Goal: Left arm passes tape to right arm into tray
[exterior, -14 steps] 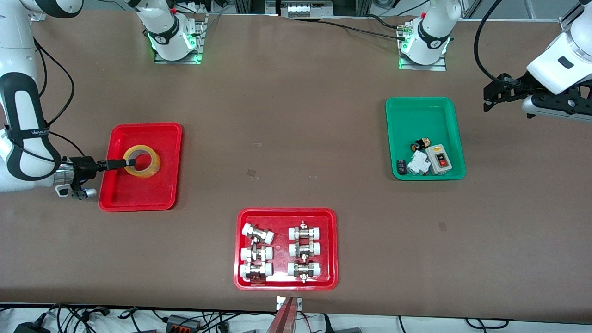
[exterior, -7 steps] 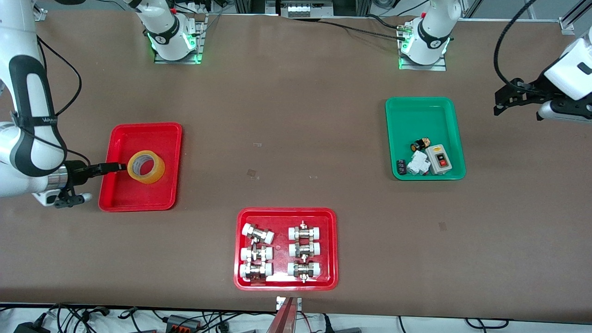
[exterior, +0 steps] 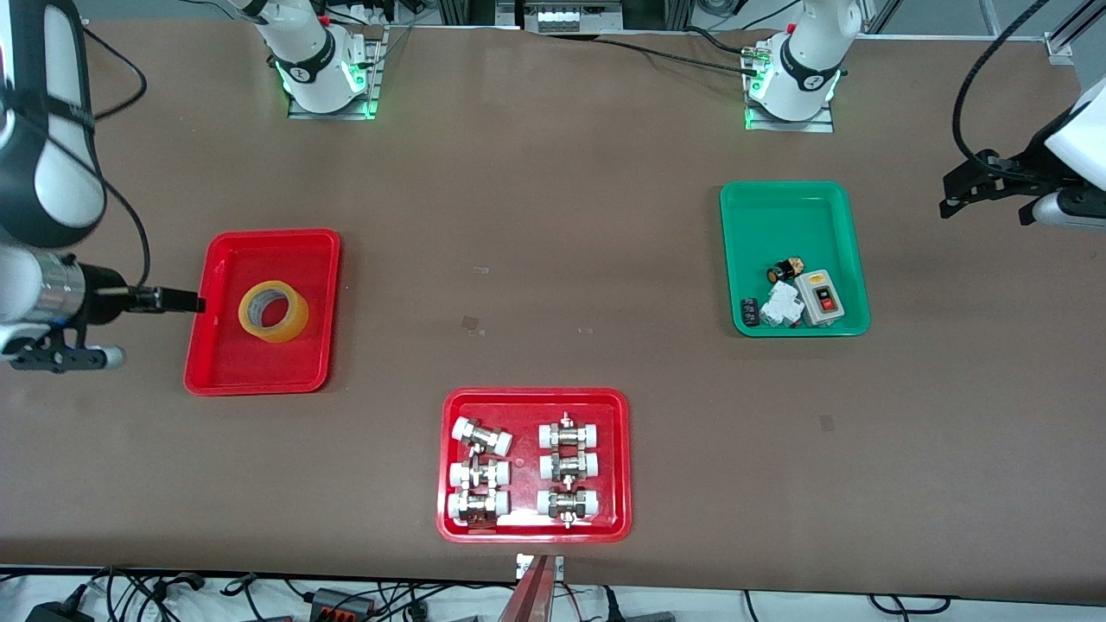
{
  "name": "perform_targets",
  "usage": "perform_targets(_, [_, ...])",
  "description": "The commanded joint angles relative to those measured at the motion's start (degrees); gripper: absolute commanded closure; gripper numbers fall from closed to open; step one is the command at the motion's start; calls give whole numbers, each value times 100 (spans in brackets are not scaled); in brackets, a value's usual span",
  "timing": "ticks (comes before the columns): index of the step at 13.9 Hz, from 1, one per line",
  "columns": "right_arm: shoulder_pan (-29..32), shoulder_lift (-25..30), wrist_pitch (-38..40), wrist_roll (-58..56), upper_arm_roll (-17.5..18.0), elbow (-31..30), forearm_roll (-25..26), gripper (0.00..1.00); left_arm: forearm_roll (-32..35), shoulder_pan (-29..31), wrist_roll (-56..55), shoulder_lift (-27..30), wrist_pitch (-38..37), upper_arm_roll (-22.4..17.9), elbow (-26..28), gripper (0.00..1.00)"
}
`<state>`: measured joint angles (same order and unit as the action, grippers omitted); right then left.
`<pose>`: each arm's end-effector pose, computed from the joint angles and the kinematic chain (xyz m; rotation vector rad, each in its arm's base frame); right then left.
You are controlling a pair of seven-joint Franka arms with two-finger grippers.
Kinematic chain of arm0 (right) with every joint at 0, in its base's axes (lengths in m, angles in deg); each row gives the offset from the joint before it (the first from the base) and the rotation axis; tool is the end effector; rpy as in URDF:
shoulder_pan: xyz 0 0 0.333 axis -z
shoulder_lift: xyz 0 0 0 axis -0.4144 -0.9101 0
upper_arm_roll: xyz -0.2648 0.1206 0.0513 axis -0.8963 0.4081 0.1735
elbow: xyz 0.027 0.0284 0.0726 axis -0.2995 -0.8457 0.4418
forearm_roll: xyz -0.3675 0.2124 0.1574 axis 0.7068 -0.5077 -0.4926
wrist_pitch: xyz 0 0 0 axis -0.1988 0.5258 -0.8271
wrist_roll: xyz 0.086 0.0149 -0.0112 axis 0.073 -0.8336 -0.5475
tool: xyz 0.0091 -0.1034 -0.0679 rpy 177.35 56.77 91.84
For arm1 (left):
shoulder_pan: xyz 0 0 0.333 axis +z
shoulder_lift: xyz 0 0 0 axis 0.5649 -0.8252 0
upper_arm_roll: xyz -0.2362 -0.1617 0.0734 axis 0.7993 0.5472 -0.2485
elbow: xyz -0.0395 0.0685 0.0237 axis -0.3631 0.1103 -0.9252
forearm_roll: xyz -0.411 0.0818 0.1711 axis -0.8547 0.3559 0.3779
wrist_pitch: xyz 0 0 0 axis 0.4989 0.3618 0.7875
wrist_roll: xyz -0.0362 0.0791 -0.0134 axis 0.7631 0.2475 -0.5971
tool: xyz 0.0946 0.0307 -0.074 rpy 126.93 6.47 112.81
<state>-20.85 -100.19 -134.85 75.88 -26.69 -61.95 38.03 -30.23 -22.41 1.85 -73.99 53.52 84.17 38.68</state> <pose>0.6921 -0.0373 0.4133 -3.0573 0.0143 0.2969 0.6091 0.0034 0.5776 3.1332 -0.1132 -0.0028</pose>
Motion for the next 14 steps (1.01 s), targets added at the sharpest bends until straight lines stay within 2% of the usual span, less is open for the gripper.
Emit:
perform_targets(1, [15,277,697,152,12,506,228,0,-38,84,62,-57,-48,39,-96,0])
perform_targets(2, [15,286,892,231,12,727,342,0,-38,84,44,-57,-49,39,-96,0])
perform_targets(4, [16,339,694,258,12,764,527,0,-38,93,53,-57,-57,39,-87,0])
perform_targets(6, [15,435,80,267,12,423,580,0,-38,102,53,-57,-57,39,-87,0])
perform_targets(9, [-72,908,-782,267,21,-490,581,0,-38,111,53,-57,-57,47,-87,0])
perform_targets(14, [-178,1252,-846,433,4,-598,475,0,-38,111,53,-57,-57,39,-87,0])
